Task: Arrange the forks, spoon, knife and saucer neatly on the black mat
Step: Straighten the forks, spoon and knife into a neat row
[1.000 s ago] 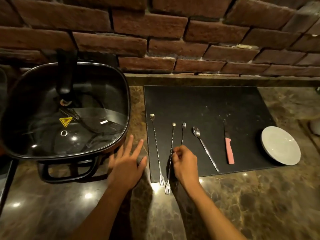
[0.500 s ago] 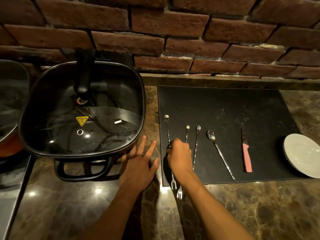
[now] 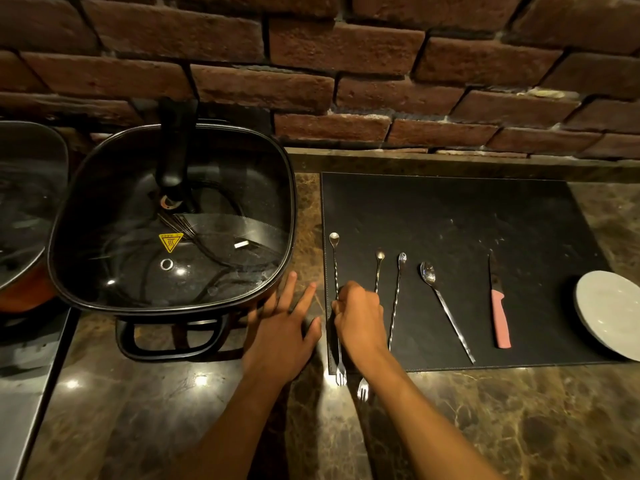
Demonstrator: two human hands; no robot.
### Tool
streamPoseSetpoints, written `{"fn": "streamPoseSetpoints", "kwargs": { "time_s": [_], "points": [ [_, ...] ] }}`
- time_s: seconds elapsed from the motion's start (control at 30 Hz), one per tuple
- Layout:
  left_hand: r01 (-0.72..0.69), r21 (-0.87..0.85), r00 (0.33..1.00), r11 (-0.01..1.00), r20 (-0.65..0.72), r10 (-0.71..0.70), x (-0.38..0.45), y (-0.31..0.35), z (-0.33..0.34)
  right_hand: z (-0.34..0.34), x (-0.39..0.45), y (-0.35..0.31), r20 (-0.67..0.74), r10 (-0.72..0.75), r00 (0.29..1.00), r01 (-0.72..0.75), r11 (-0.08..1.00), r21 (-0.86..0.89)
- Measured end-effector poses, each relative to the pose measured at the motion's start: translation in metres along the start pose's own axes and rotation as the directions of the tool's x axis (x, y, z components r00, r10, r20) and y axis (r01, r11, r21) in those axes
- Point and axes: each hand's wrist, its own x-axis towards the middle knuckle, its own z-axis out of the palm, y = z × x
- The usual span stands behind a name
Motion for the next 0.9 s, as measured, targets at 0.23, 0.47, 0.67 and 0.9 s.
{"fn": "streamPoseSetpoints", "kwargs": {
  "time_s": [0.23,0.47,0.67,0.9],
  "points": [
    [0.002,-0.008,1.000,1.000,0.015,-0.002,0.001,-0.001,-0.001,-0.002,0.003,0.001,-0.004,0.001,1.000,-0.001,1.000,0.010],
    [0.006,-0.019,1.000,1.000,0.020,-0.006,0.000,0.000,0.000,-0.004,0.013,-0.002,-0.007,0.005,1.000,-0.005,1.000,0.015],
    [0.005,-0.031,1.000,1.000,0.030,-0.004,0.001,-0.002,0.001,-0.004,0.013,-0.002,-0.017,-0.003,1.000,0.003,1.000,0.018],
    [0.010,-0.038,0.999,0.999,0.049,-0.008,0.001,-0.002,-0.001,-0.006,0.013,-0.003,-0.017,-0.004,1.000,0.005,0.999,0.040]
  ]
}}
